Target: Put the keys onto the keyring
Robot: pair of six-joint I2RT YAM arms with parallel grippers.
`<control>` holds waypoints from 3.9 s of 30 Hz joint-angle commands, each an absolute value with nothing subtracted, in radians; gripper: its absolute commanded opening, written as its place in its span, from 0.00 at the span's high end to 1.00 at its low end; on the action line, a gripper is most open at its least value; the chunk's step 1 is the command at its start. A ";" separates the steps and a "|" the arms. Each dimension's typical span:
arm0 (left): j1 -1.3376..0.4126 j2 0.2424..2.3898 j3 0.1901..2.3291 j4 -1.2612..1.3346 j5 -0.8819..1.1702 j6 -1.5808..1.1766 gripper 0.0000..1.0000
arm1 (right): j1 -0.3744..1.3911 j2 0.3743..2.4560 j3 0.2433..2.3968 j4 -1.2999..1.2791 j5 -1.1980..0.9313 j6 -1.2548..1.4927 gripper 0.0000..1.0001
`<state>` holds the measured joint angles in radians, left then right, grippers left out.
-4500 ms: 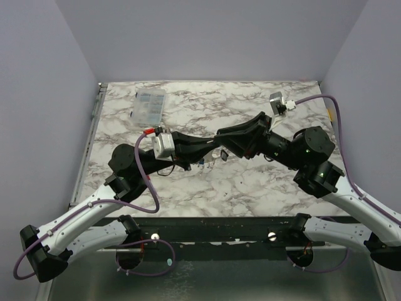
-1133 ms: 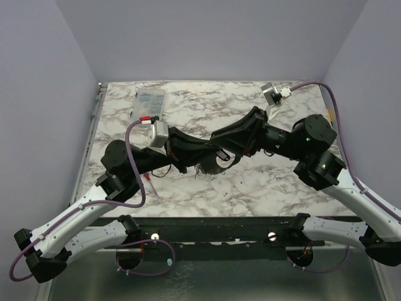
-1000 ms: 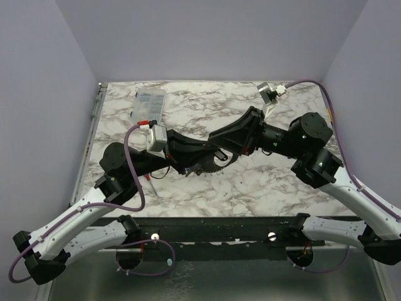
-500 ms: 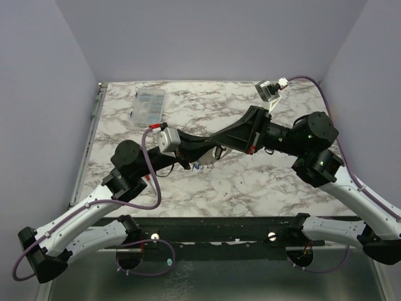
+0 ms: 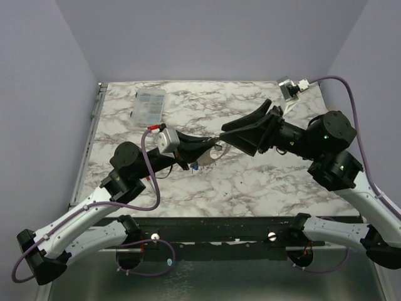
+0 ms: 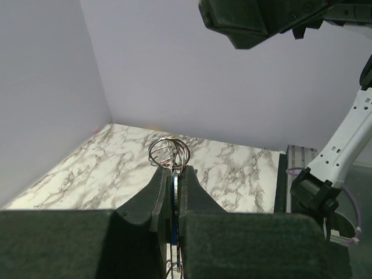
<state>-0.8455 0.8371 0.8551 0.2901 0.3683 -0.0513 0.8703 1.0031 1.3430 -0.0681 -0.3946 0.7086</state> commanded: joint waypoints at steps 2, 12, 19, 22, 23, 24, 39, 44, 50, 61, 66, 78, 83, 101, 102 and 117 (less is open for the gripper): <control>-0.844 0.808 0.838 0.314 0.345 -0.063 1.00 | 0.870 1.001 1.442 -0.299 -0.213 0.449 0.42; -0.844 0.873 0.840 0.270 0.284 -0.016 1.00 | 0.870 1.133 1.557 -0.579 -0.094 0.403 0.41; -0.845 0.966 0.853 0.264 0.251 0.027 1.00 | 0.870 1.242 1.649 -0.729 -0.069 0.385 0.47; -0.845 0.990 0.852 0.271 0.234 0.033 1.00 | 0.870 1.254 1.643 -0.746 -0.046 0.378 0.51; -0.846 0.994 0.850 0.275 0.231 0.034 1.00 | 0.870 1.260 1.645 -0.757 -0.034 0.374 0.51; -0.846 0.997 0.847 0.282 0.231 0.034 1.00 | 0.870 1.265 1.646 -0.770 -0.023 0.370 0.51; -0.845 0.982 0.815 0.393 0.252 -0.183 1.00 | 0.866 0.935 1.267 -0.421 0.046 0.083 0.11; -0.844 0.916 0.797 0.408 0.211 -0.261 1.00 | 0.657 0.901 1.198 -0.377 -0.311 0.119 0.07; -0.845 0.815 0.765 0.438 0.145 -0.372 1.00 | 0.473 0.889 1.113 -0.234 -0.798 0.151 0.05; -0.844 0.729 0.732 0.542 0.107 -0.555 1.00 | 0.468 0.918 0.965 0.206 -1.148 0.431 0.08; -0.845 0.735 0.726 0.626 0.110 -0.608 1.00 | 0.467 0.953 0.948 0.261 -1.155 0.479 0.14; -0.845 0.733 0.719 0.712 0.128 -0.605 1.00 | 0.467 0.860 0.945 0.081 -0.892 0.348 0.13; -0.844 0.740 0.730 0.707 0.181 -0.607 1.00 | 0.468 0.808 0.918 0.068 -0.843 0.358 0.10; -0.844 0.808 0.669 0.922 0.167 -0.700 1.00 | 0.467 0.979 0.828 0.520 -1.182 0.762 0.38; -0.845 0.814 0.663 0.935 0.154 -0.705 1.00 | 0.466 0.980 0.826 0.530 -1.182 0.768 0.40; -0.844 0.936 0.626 1.145 0.085 -0.771 1.00 | 0.517 1.027 0.772 0.627 -1.160 0.818 0.52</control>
